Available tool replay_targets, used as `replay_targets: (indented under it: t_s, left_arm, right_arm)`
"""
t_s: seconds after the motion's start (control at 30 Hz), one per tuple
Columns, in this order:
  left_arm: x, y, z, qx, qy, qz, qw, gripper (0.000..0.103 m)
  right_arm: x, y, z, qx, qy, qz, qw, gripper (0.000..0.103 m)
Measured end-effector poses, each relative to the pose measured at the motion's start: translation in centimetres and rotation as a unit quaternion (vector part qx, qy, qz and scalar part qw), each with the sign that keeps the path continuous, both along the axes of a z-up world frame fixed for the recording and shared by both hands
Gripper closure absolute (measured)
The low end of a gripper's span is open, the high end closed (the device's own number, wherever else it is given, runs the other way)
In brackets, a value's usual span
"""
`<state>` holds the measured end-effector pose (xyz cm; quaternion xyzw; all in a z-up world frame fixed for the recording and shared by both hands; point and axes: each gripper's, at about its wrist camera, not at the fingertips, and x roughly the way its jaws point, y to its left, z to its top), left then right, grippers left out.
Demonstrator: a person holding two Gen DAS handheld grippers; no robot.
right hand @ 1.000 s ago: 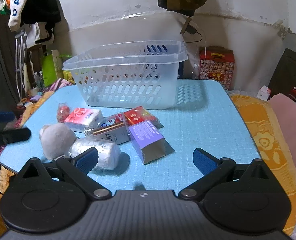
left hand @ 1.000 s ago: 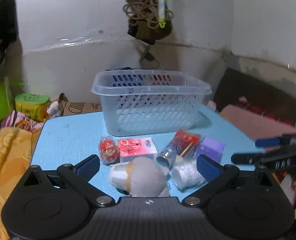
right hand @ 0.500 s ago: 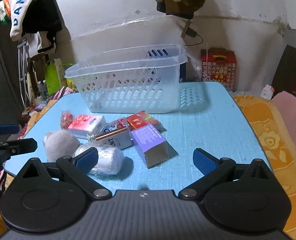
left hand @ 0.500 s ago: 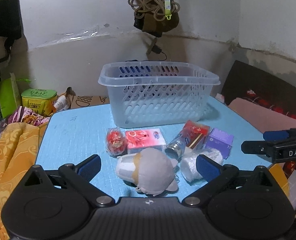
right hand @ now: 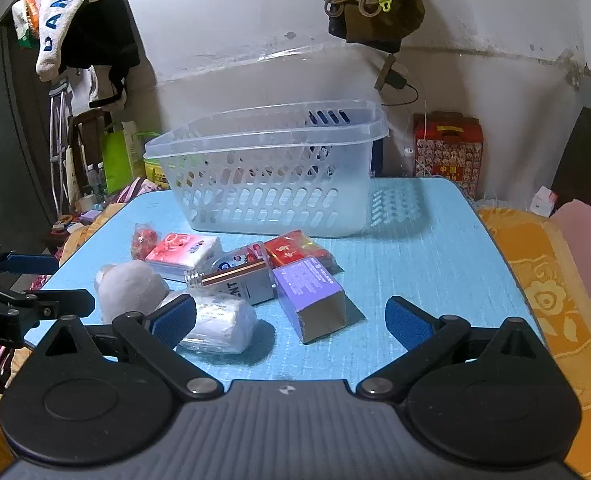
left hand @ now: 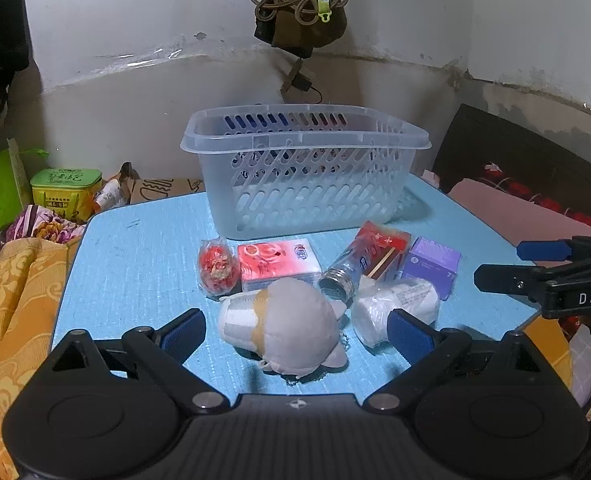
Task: Organize objects
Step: 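Move both grippers toward the items in front of the basket, then grasp the purple box with the right gripper while the left grasps the white plush toy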
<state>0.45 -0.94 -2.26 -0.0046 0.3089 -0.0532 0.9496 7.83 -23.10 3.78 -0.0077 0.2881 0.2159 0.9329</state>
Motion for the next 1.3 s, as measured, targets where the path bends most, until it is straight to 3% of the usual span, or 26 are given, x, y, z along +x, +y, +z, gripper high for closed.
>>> replay_targets:
  t_s: [0.47,0.67,0.9,1.17,1.3]
  left_arm:
    - [0.3,-0.2,-0.2,0.009,0.01,-0.004,0.9999,0.004]
    - [0.0,0.6,0.2,-0.004,-0.006,0.01,0.9999,0.004]
    - [0.9,0.9,-1.1,0.0,0.027,0.01,0.9996,0.004]
    - [1.7,0.2,-1.8,0.014,0.041,-0.006,0.9991,0.005]
    - [2.3,0.3,-2.3,0.021,0.054,-0.001,0.9983,0.005]
  right_arm:
    - [-0.3,0.0,0.2,-0.002,-0.014,0.007,1.0,0.002]
    - [0.1,-0.7,0.5,0.025,0.014,0.009,1.0,0.002]
    - [0.7,-1.3,0.0,0.031,0.038,-0.004,0.999,0.002]
    - [0.9,-1.5,-0.3,0.016,0.033,-0.004,0.999,0.008]
    - [1.1,-0.9,-1.1,-0.014,0.018,0.008,1.0,0.028]
